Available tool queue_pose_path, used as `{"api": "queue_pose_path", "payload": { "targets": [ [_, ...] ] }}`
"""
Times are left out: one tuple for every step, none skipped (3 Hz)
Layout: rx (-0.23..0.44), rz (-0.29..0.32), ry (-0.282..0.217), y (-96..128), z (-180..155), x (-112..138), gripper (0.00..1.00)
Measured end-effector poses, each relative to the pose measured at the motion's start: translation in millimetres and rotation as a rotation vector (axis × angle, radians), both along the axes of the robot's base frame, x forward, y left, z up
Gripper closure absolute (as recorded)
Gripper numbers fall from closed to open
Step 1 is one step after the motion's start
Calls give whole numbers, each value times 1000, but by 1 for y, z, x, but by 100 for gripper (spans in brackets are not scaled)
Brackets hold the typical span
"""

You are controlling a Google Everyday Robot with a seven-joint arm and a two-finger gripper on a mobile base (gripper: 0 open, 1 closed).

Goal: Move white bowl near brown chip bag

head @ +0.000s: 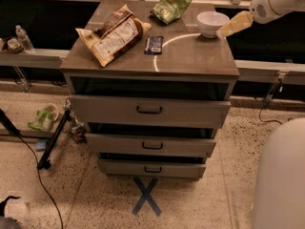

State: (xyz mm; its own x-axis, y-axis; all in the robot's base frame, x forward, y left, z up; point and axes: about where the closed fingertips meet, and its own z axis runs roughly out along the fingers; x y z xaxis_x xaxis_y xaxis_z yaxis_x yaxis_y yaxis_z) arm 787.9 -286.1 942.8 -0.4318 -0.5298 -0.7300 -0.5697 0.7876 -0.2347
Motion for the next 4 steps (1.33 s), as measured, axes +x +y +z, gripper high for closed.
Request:
{"api": "queue_pose_path", "payload": {
  "targets": [
    [114,30,-5,18,-8,11,0],
    [173,38,-28,31,-12,24,0],
    [191,15,-73,38,-12,43,0],
    [180,-75,-95,42,-19,74,0]
  ]
}}
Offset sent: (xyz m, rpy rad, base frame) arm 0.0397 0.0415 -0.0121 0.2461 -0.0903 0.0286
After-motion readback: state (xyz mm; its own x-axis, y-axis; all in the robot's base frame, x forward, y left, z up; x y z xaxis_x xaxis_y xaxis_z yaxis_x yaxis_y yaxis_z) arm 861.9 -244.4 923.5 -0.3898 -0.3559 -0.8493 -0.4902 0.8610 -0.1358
